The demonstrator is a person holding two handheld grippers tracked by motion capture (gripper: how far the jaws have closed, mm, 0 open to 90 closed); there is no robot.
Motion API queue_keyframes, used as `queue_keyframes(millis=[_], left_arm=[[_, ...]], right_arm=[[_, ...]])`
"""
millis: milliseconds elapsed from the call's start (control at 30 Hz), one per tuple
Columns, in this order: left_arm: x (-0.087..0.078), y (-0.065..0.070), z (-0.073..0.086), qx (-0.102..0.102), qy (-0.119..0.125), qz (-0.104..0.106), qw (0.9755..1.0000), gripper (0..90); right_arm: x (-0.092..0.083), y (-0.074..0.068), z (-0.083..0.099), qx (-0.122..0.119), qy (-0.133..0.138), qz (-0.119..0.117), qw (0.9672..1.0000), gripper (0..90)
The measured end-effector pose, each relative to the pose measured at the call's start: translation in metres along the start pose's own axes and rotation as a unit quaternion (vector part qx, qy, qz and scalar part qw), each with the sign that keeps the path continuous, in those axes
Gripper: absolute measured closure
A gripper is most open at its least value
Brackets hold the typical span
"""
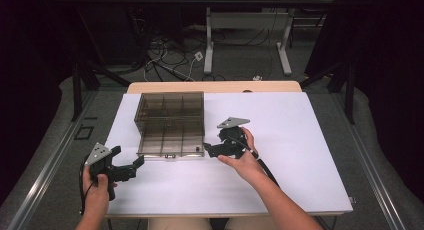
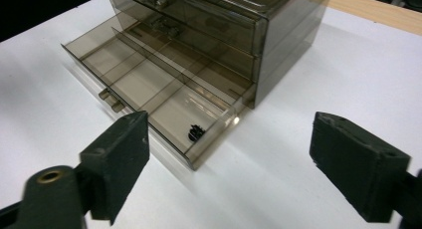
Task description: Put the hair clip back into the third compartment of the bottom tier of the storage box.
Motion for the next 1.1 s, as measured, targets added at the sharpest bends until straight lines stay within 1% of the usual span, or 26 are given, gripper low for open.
queue_keyframes(millis=[100,133,167,267,300,333,367,500,533,633,700,733,767,900,933,1000,1067,1100], left_arm=[[0.0,0.0,0.0,0.0,0.0,0.001,1.0,0.2],[0.0,0.0,0.0,0.0,0.0,0.001,1.0,0.2],[0.001,0.0,0.0,0.0,-0.001,0.001,1.0,0.2],[0.001,0.0,0.0,0.0,-0.001,0.001,1.0,0.2],[0.001,0.0,0.0,0.0,-0.001,0.002,1.0,0.2],[0.001,0.0,0.0,0.0,-0.001,0.001,1.0,0.2],[0.001,0.0,0.0,0.0,-0.001,0.002,1.0,0.2],[0.001,0.0,0.0,0.002,-0.002,0.001,1.0,0.2],[0.001,0.001,0.0,-0.001,-0.001,0.002,1.0,0.2],[0.001,0.001,0.0,0.0,-0.001,0.002,1.0,0.2],[0.001,0.001,0.0,0.0,-0.002,0.001,1.0,0.2],[0.001,0.001,0.0,0.0,-0.002,0.001,1.0,0.2],[0.001,0.001,0.0,0.002,-0.003,0.001,1.0,0.2],[0.001,0.001,0.0,0.001,-0.003,0.001,1.0,0.3],[0.001,0.001,0.0,0.001,-0.003,0.001,1.0,0.3],[0.001,0.001,0.0,-0.001,-0.002,0.001,1.0,0.2],[0.002,0.001,0.0,0.001,-0.003,0.0,1.0,0.2],[0.002,0.001,0.0,0.001,-0.003,0.0,1.0,0.2]], right_arm=[[-0.004,0.003,0.001,-0.003,0.003,0.004,1.0,14.6],[-0.008,0.005,0.003,0.0,0.002,0.009,1.0,12.3],[-0.01,0.006,0.003,0.003,0.002,0.009,1.0,10.4],[-0.013,0.009,0.005,0.003,0.003,0.01,0.9999,6.5],[-0.015,0.01,0.005,0.002,0.0,0.013,0.9999,4.3],[-0.016,0.012,0.006,0.0,0.003,0.015,0.9999,2.8],[-0.021,0.016,0.007,0.001,0.004,0.021,0.9998,0.2],[-0.027,0.021,0.01,0.009,0.004,0.029,0.9995,0.0],[-0.029,0.023,0.011,0.01,0.008,0.031,0.9994,0.0],[-0.038,0.031,0.017,0.014,0.003,0.044,0.999,0.0],[-0.041,0.033,0.018,0.018,0.002,0.044,0.9988,0.0],[-0.046,0.037,0.021,0.023,0.001,0.051,0.9984,0.0],[-0.046,0.037,0.021,0.023,0.001,0.051,0.9984,0.0],[-0.061,0.049,0.03,0.041,0.013,0.065,0.997,0.0],[-0.061,0.049,0.03,0.041,0.013,0.065,0.997,0.0],[-0.072,0.057,0.036,0.05,0.018,0.075,0.9957,0.0],[-0.075,0.059,0.038,0.052,0.021,0.079,0.9953,0.0],[-0.081,0.063,0.042,0.053,0.023,0.088,0.9945,0.0]])
Point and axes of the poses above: each handheld gripper's, and its own axes: x roughly forward along the jaws, z roughly out of its underside, y roughly to its right, the point moved 2 cm from there along x, roughly forward along the jaws, and after that the axes turned 3 degrees about y, right-handed, at the moved point
